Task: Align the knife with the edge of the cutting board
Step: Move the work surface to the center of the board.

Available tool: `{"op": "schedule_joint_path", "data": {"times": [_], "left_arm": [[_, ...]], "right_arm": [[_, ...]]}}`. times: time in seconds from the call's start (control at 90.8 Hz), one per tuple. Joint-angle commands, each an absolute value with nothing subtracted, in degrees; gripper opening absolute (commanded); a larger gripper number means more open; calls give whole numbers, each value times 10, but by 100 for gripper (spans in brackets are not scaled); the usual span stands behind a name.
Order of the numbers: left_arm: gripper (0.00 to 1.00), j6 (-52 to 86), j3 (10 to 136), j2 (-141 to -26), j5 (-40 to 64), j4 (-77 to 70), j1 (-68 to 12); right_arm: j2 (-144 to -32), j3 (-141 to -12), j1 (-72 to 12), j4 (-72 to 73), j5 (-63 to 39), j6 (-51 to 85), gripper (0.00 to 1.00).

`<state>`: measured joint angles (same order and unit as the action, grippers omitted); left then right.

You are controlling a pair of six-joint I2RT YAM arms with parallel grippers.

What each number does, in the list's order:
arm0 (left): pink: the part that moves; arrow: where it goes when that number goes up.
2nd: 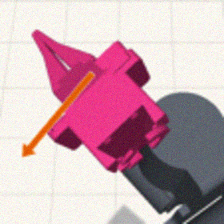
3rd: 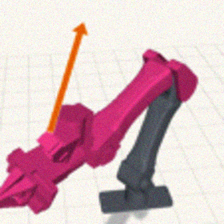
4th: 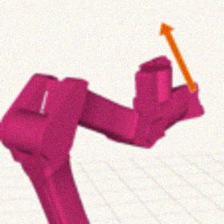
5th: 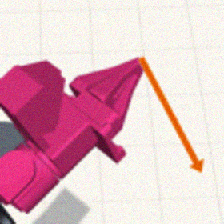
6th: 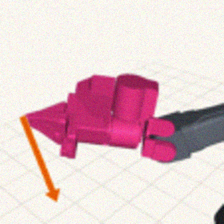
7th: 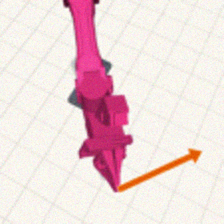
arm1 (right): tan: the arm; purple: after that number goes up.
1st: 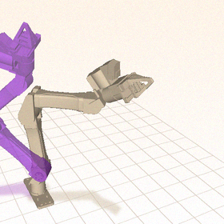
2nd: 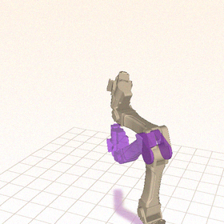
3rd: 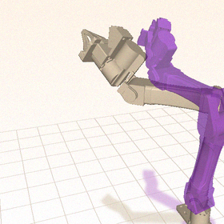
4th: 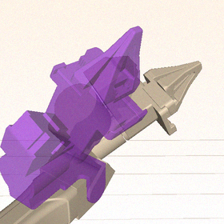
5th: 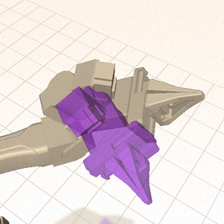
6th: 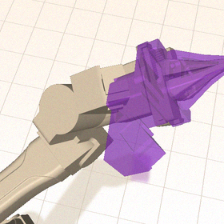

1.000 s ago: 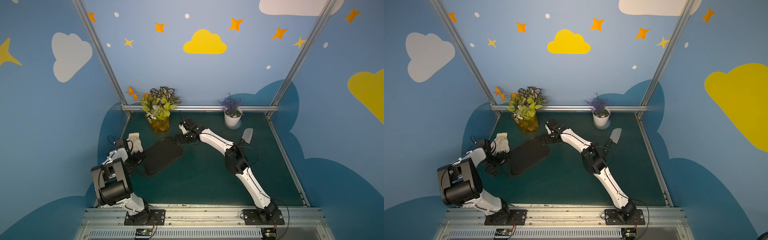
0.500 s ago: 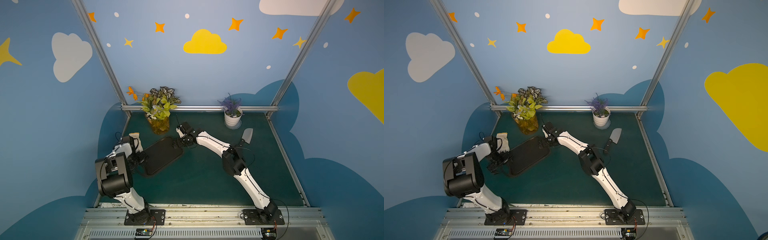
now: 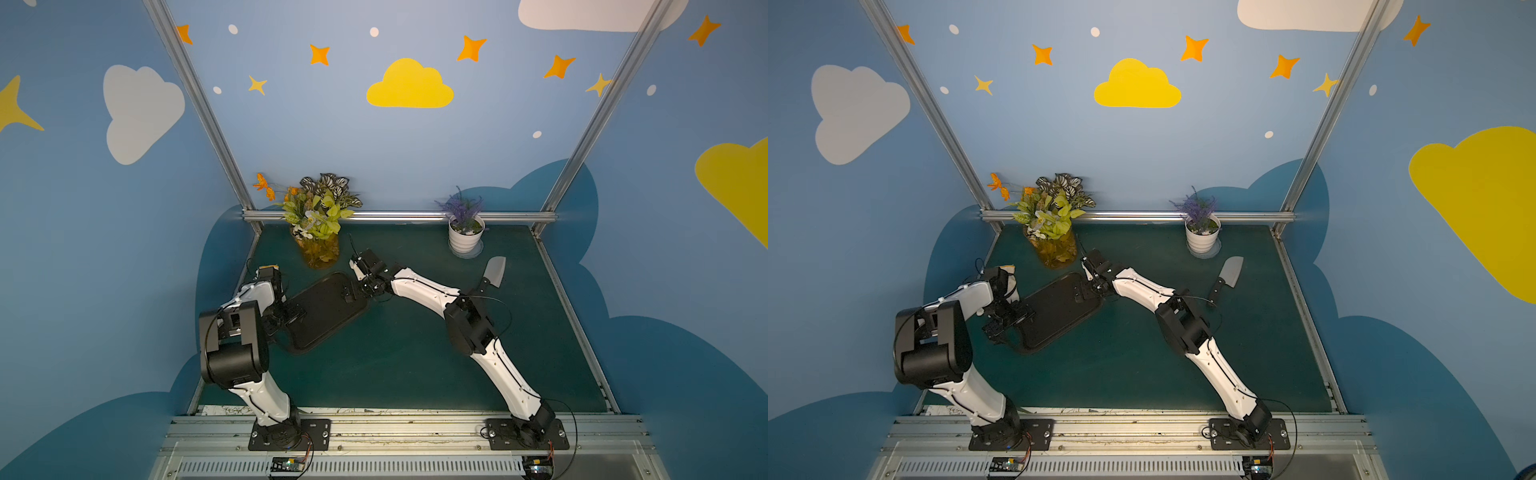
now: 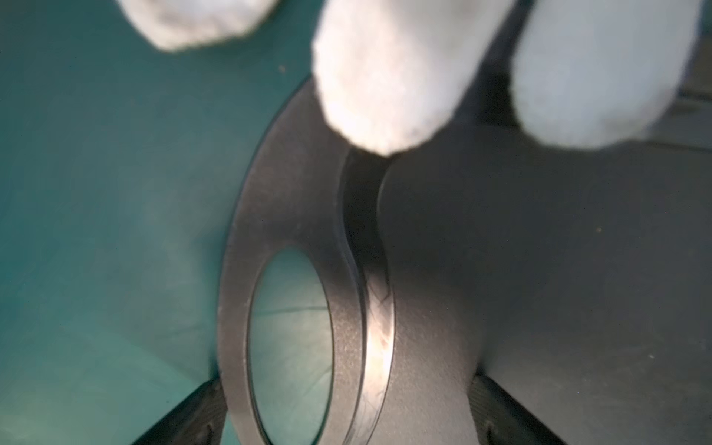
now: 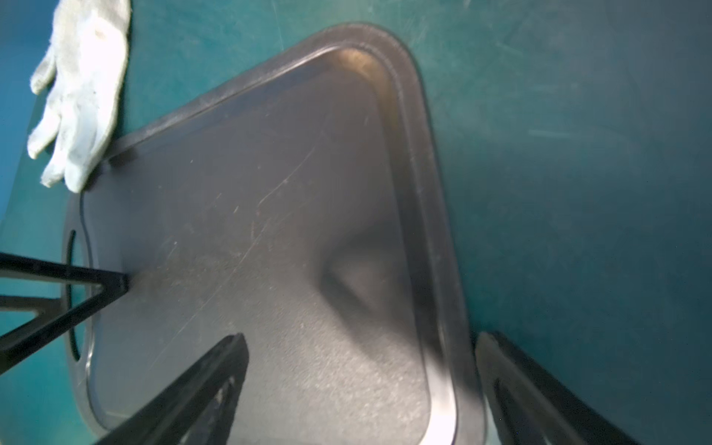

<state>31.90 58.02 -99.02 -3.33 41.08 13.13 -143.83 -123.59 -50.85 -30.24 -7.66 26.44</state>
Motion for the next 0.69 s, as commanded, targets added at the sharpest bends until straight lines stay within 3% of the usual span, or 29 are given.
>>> {"op": "schedule_joint_path", "data": {"times": [0.0,0.363,0.683], "left_arm": [[100,315,565,-1034,78,366,94],[100,313,586,-1059,99,362,40],[100,305,610,-1031,52,391,4]], "right_arm": [[-1433,-1192,-524,-380,-104,293,98],[-1369,-1088,-533,-366,-88,289,97],[-1288,-941,-534,-304,-72,306,97]]}}
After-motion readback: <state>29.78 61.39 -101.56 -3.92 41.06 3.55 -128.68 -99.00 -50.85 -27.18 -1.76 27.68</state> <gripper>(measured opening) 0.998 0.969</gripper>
